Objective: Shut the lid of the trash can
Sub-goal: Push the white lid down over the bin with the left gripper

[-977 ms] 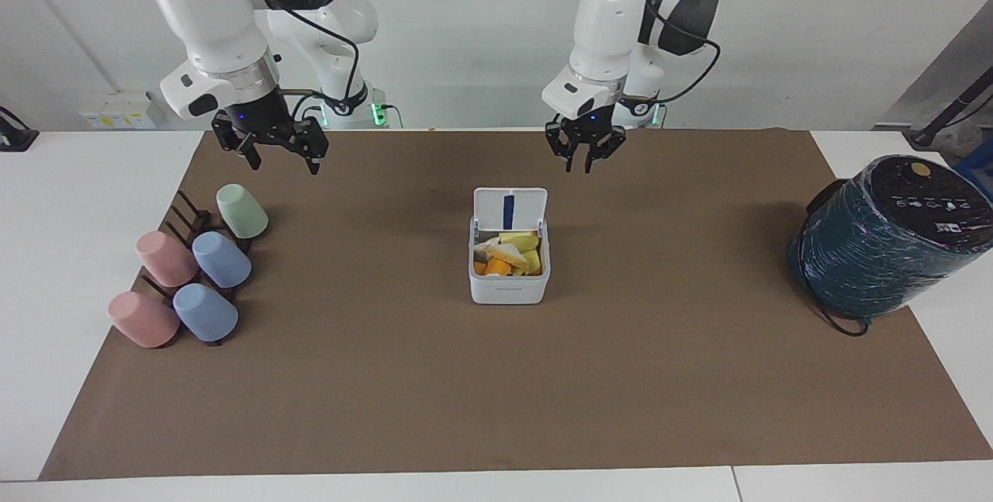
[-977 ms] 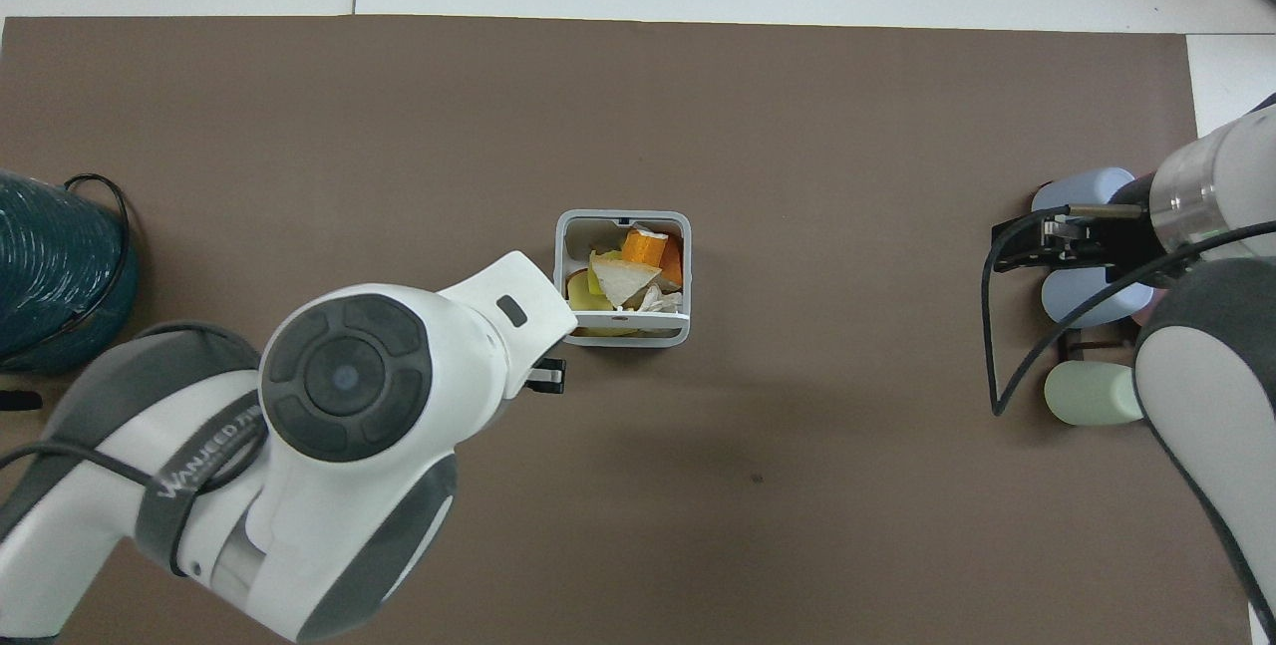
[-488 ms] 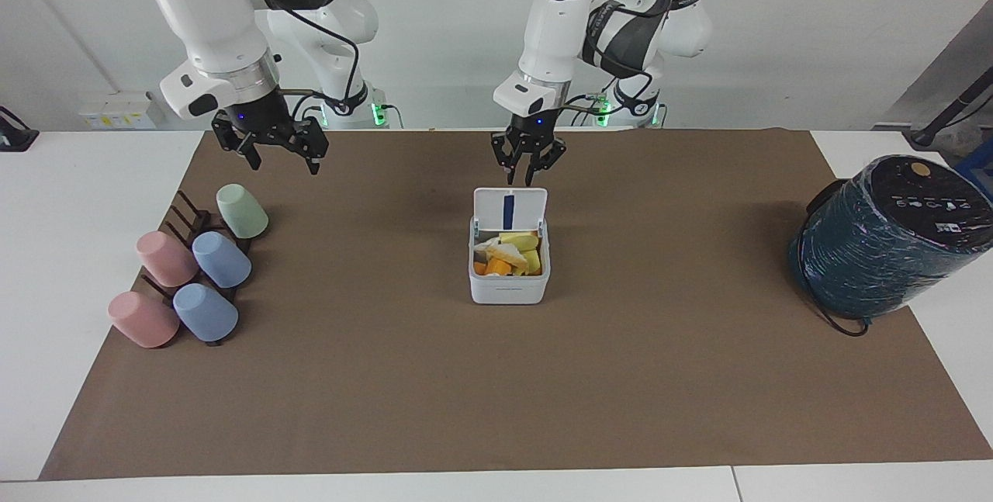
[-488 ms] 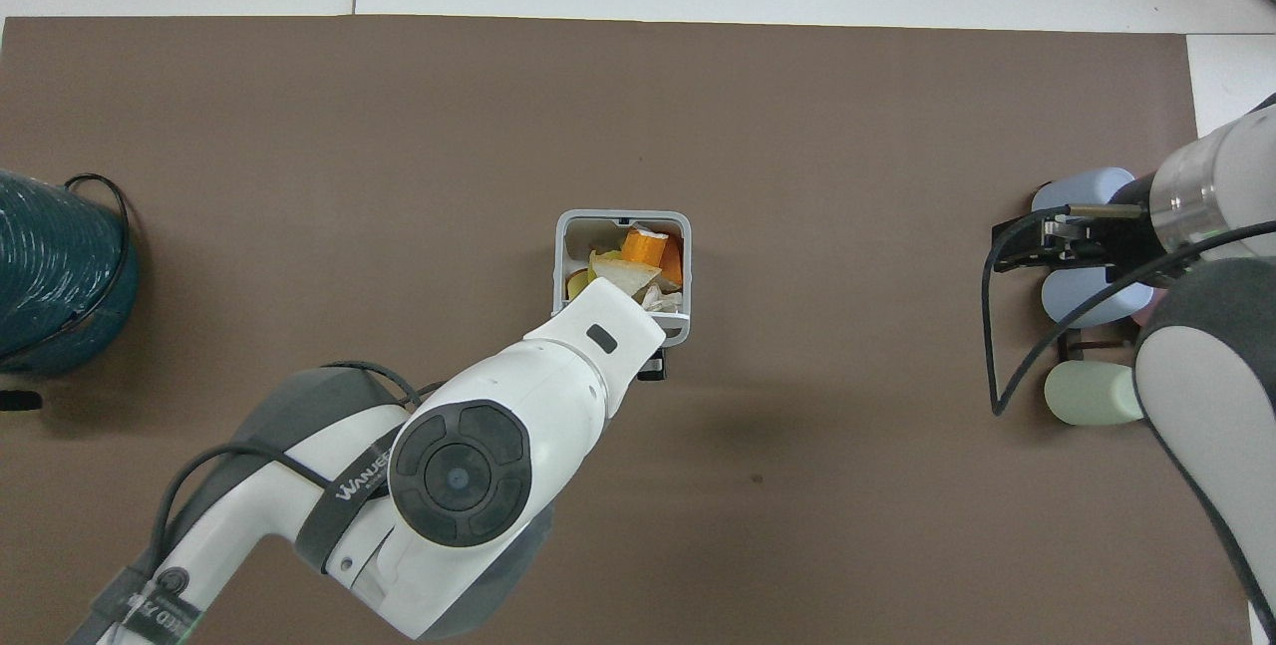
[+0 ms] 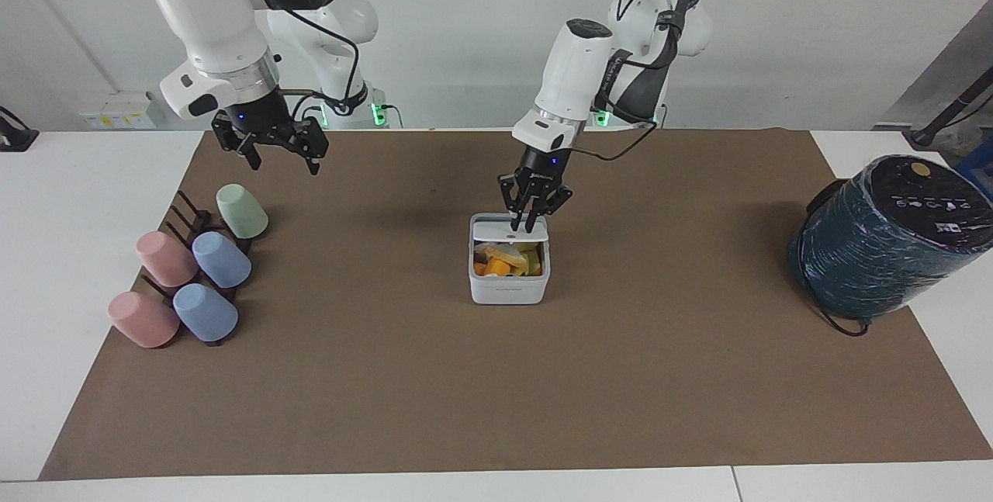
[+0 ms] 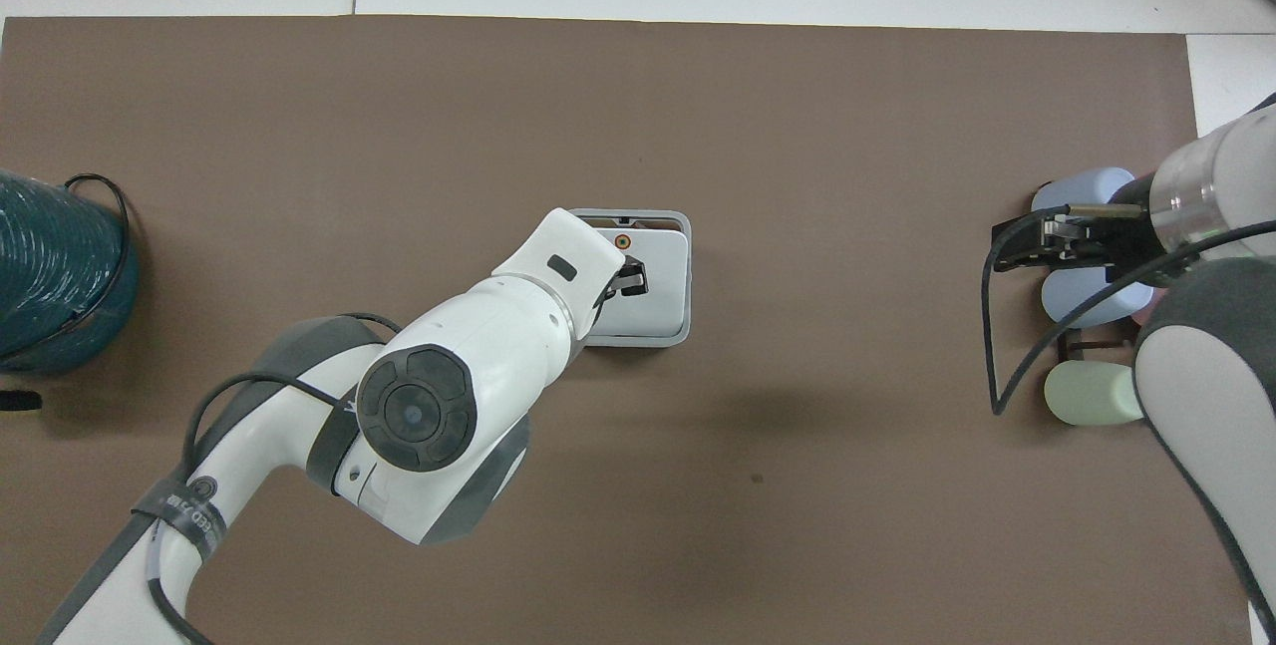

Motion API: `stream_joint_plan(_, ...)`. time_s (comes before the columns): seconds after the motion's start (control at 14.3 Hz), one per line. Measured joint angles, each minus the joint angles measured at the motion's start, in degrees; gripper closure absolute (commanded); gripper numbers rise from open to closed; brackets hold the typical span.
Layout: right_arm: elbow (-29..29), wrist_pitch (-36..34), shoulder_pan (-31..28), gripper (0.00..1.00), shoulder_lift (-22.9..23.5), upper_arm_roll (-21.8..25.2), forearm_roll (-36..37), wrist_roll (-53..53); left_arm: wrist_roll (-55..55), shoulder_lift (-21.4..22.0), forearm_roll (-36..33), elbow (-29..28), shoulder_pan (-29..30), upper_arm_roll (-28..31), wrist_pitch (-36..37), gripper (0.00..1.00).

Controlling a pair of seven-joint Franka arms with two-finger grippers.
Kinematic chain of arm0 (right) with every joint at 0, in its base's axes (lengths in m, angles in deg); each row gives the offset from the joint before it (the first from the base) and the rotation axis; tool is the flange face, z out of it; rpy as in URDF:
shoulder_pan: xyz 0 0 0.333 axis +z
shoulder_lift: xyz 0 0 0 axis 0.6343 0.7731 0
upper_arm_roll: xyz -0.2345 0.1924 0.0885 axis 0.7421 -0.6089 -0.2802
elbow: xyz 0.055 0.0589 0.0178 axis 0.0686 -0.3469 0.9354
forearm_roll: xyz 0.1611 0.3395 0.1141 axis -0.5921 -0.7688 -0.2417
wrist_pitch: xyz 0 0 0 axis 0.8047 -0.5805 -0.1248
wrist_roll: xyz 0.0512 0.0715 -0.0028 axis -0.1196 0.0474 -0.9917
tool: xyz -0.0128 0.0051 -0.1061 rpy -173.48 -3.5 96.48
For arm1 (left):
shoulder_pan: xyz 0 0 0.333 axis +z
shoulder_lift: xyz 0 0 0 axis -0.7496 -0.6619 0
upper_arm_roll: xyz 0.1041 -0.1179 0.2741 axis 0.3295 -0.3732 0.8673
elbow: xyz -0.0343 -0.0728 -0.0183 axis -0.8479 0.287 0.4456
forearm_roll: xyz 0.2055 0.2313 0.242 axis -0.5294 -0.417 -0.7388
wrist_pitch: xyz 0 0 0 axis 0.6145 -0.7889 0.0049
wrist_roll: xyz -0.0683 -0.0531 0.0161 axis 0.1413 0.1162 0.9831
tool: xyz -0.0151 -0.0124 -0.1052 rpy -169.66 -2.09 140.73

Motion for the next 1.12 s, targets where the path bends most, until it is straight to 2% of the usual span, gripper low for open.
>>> stream_joint_plan(0.14, 0.0, 0.0, 0.0, 0.0, 0.0, 0.0, 0.0, 0.0, 0.0, -1.7, 0.0, 0.8, 0.1, 0.0, -1.2, 0.79)
stream_joint_plan(0.42, 0.0, 0.0, 0.0, 0.0, 0.0, 0.0, 0.0, 0.0, 0.0, -8.7, 0.0, 3.6, 0.0, -0.2, -6.6, 0.79)
stream_joint_plan(0.91, 0.0, 0.0, 0.0, 0.0, 0.0, 0.0, 0.0, 0.0, 0.0, -9.8, 0.0, 5.2, 0.0, -0.2, -6.2, 0.75)
stream_joint_plan(1.05, 0.0, 0.0, 0.0, 0.0, 0.0, 0.0, 0.0, 0.0, 0.0, -9.9, 0.0, 7.2, 0.0, -0.2, -2.1, 0.72)
stream_joint_plan(1.12, 0.0, 0.0, 0.0, 0.0, 0.0, 0.0, 0.0, 0.0, 0.0, -10.0, 0.0, 9.2, 0.0, -0.1, 2.4, 0.71)
